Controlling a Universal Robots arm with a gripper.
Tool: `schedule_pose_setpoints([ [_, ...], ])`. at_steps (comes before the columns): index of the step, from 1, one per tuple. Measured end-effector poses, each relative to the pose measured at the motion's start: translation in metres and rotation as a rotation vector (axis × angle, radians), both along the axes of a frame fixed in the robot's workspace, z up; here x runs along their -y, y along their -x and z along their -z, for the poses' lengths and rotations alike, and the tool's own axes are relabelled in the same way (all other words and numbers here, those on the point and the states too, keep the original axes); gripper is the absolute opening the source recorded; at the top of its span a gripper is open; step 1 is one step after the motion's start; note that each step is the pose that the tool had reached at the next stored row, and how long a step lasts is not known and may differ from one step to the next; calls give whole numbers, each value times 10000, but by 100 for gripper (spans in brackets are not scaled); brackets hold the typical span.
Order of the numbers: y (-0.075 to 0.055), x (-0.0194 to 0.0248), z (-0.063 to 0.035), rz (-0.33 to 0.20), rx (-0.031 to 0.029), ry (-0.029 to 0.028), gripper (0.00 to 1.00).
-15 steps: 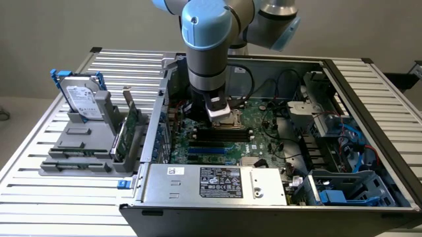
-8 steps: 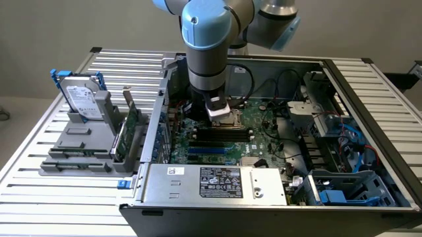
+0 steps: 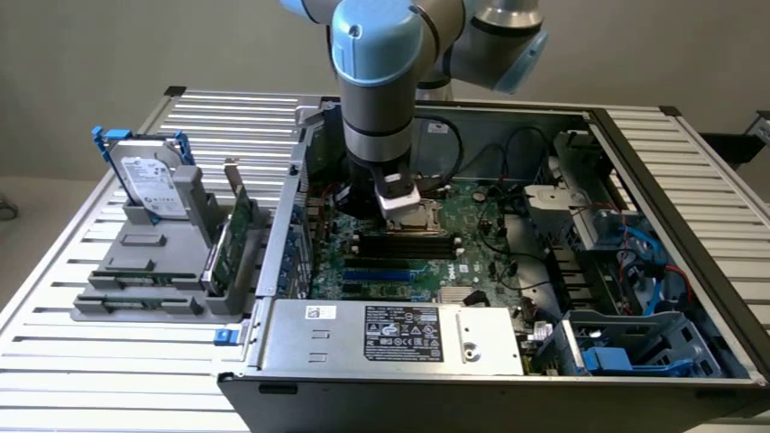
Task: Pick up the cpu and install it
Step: 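Install the first cpu locking lever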
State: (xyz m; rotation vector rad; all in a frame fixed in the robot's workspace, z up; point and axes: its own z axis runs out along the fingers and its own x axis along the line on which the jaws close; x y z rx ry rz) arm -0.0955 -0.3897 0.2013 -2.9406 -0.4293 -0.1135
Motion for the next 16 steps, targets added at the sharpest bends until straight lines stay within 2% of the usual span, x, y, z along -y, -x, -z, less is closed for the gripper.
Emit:
schedule_pose_setpoints([
  [6,0,-12,-180,1,-67,-1,11],
  [10,-2,-38,-317,-41,-79,0,11],
  [16,-2,-40,-345,-1010,-77,3,11],
])
